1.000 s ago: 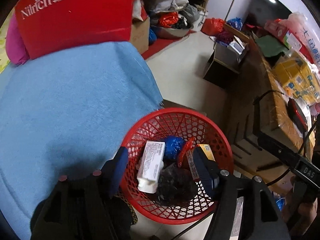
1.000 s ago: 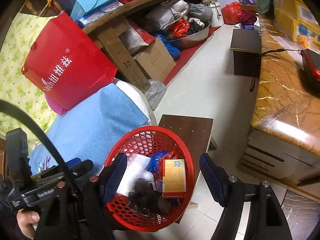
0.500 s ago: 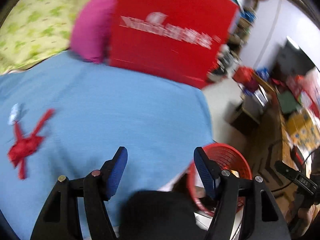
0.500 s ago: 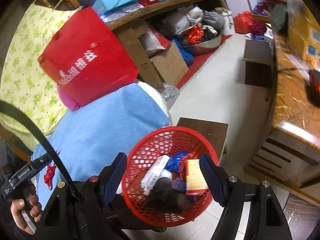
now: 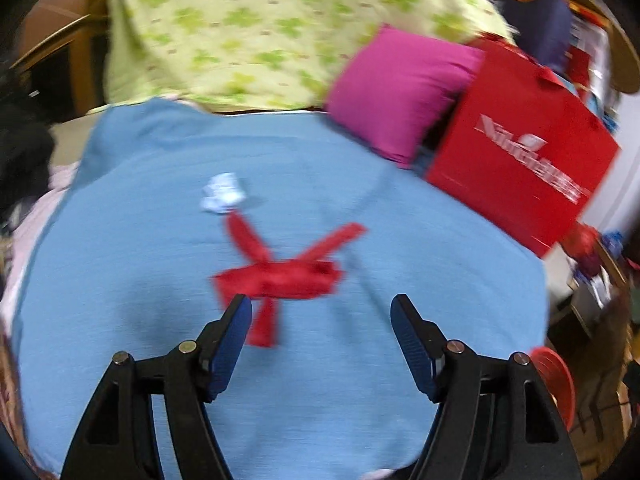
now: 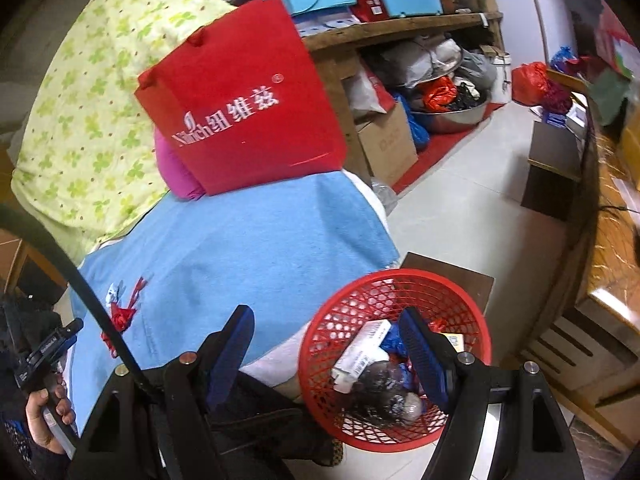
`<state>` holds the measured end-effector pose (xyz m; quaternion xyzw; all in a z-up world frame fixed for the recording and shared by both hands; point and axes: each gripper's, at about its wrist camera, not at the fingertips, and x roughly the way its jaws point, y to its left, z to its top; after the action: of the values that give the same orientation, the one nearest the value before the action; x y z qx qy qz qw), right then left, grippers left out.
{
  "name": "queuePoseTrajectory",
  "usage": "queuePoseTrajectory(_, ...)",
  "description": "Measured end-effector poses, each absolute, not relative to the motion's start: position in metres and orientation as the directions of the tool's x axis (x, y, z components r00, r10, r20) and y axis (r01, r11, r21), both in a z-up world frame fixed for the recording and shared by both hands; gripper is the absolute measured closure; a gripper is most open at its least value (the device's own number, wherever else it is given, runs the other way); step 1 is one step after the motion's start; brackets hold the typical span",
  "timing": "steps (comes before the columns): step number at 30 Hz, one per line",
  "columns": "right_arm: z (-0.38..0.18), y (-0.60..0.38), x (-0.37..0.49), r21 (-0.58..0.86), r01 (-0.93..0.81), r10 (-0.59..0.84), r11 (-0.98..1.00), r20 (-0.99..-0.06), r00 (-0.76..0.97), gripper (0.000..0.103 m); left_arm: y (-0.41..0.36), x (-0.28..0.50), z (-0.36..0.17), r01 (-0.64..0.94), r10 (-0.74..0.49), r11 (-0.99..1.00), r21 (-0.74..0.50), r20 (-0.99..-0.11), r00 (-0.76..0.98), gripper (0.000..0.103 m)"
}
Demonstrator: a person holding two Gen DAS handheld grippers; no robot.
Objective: Collect trash
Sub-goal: 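Return both tools to the bed above the red cloth and blue mask, then grasp the red cloth ribbon with the left tool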
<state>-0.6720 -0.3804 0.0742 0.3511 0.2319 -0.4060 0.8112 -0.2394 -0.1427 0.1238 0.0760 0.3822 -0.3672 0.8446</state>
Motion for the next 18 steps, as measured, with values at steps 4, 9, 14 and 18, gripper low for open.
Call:
queuePoseTrajectory(4,0.076,-0.381,-0.654,0.383,0.805,-0.478,0.453,-0.658,0.582,0.025,-0.112,-0.22,0.11,0.608,-0.501,0.782,-0.141,-0.723,0.476,0.03)
queuePoseTrajectory(9,0.077,-0.382,-0.621,0.378,0.777,-0.444,0.504,-0.658,0.608,0.025,-0.085,-0.201,0.085,0.535,-0.426,0.836,-0.122,-0.758,0.494,0.03)
queuePoseTrajectory(14,0.078,-0.383,-0.577,0.369,0.738,-0.393,0.565,-0.666,0.634,0.025,-0.069,-0.182,0.068,0.468,-0.383,0.873,-0.135,-0.783,0.489,0.03)
queuePoseTrajectory(18,0.087,-0.379,-0.536,0.358,0.688,-0.359,0.631,-0.652,0.668,0.025,-0.075,-0.174,0.065,0.452,-0.391,0.876,-0.167,-0.793,0.466,0.03)
